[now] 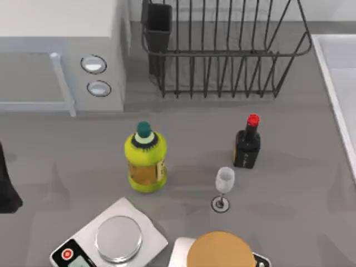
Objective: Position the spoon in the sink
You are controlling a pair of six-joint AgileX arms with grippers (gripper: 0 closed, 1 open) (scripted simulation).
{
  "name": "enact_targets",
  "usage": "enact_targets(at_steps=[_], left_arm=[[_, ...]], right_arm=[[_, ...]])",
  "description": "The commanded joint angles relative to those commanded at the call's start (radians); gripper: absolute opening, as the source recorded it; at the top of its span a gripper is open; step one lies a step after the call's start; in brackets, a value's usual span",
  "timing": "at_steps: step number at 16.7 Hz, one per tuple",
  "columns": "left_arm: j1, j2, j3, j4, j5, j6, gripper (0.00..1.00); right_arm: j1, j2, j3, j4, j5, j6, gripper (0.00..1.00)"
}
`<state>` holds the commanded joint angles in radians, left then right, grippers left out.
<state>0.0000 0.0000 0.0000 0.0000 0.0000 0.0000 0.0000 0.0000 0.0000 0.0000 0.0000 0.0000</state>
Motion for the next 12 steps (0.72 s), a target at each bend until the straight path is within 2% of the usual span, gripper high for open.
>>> enact_targets(at_steps=[5,8,12], left_arm=[[0.000,0.000,0.000,0.000,0.000,0.000,1.00],[0.000,0.000,0.000,0.000,0.000,0.000,1.00],[0.000,0.000,0.000,0.000,0.000,0.000,1.00]], right_arm=[[-0.035,0.066,0.054,-0.064,-0.006,0.011,1.00],[-0.106,0.226,0.166,-0.207,-0.021,0.034,1.00],[-0.230,0.566,0.354,-0.469,-0.048,0.076,1.00]])
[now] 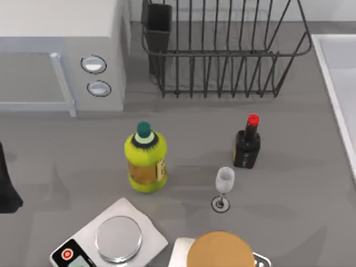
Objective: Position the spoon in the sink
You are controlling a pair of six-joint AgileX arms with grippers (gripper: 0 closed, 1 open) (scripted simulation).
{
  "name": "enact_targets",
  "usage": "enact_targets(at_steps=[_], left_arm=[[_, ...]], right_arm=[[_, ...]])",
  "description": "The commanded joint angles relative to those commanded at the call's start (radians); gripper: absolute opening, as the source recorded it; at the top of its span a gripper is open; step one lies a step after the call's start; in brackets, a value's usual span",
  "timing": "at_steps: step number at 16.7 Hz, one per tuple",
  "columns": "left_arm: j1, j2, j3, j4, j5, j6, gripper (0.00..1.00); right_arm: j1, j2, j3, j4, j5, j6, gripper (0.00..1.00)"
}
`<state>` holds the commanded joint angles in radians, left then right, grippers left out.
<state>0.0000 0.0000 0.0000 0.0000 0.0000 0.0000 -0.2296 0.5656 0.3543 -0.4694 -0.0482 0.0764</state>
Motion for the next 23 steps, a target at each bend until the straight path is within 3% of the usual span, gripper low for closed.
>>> enact_targets(at_steps=[6,11,18,23], left_arm=[[0.000,0.000,0.000,0.000,0.000,0.000,1.00],[0.000,0.000,0.000,0.000,0.000,0.000,1.00],[0.000,0.000,0.000,0.000,0.000,0.000,1.00],[0.000,0.000,0.000,0.000,0.000,0.000,1.00]], right_arm=[[-0.184,0.467,0.274,-0.378,-0.036,0.061,1.00],[-0.279,0.699,0.429,-0.565,-0.056,0.093,1.00],[-0.289,0.730,0.448,-0.586,-0.058,0.097,1.00],[-0.273,0.809,0.362,-0.421,-0.058,0.119,1.00]])
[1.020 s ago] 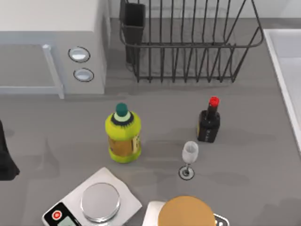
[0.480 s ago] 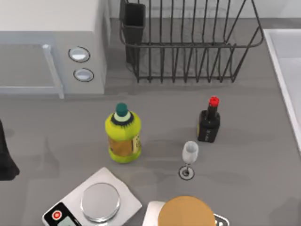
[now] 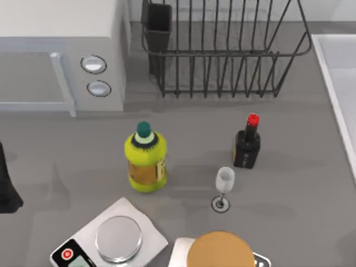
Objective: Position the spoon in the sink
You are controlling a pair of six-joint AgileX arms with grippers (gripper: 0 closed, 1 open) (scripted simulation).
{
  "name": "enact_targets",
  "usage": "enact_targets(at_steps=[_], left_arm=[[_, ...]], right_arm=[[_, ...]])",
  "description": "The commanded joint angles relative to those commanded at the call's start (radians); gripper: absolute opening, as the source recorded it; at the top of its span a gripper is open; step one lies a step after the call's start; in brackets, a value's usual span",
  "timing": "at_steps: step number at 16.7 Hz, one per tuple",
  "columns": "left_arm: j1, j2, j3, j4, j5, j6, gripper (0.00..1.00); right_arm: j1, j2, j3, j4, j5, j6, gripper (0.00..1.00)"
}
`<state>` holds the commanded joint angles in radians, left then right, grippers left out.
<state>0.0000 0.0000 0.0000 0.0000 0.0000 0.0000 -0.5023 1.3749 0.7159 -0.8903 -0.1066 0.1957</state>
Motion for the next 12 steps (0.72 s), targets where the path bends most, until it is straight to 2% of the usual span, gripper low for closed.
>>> enact_targets(at_steps=[6,12], left_arm=[[0.000,0.000,0.000,0.000,0.000,0.000,1.00],[0.000,0.000,0.000,0.000,0.000,0.000,1.00]], right_arm=[[0.032,0.142,-0.151,0.302,0.001,0.035,1.00],[0.036,0.158,-0.169,0.332,0.001,0.039,1.00]])
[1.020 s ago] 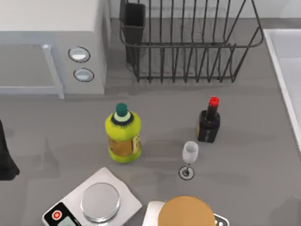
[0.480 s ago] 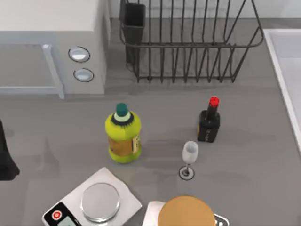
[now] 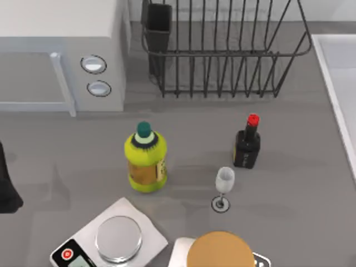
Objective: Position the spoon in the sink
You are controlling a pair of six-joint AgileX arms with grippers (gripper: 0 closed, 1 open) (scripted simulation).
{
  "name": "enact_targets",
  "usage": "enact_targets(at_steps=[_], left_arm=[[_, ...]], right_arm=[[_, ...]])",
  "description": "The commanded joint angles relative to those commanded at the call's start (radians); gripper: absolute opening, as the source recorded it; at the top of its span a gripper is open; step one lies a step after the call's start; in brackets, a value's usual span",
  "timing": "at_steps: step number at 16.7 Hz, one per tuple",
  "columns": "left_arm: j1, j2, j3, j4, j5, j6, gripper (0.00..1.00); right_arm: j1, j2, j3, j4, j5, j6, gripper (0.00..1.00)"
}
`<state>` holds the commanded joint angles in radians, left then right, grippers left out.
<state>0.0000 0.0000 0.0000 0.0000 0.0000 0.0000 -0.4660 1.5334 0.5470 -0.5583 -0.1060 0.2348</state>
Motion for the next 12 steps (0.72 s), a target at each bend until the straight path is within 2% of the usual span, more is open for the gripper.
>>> enact_targets(at_steps=[12], left_arm=[[0.000,0.000,0.000,0.000,0.000,0.000,1.00]], right_arm=[[0.000,0.000,0.000,0.000,0.000,0.000,0.10]])
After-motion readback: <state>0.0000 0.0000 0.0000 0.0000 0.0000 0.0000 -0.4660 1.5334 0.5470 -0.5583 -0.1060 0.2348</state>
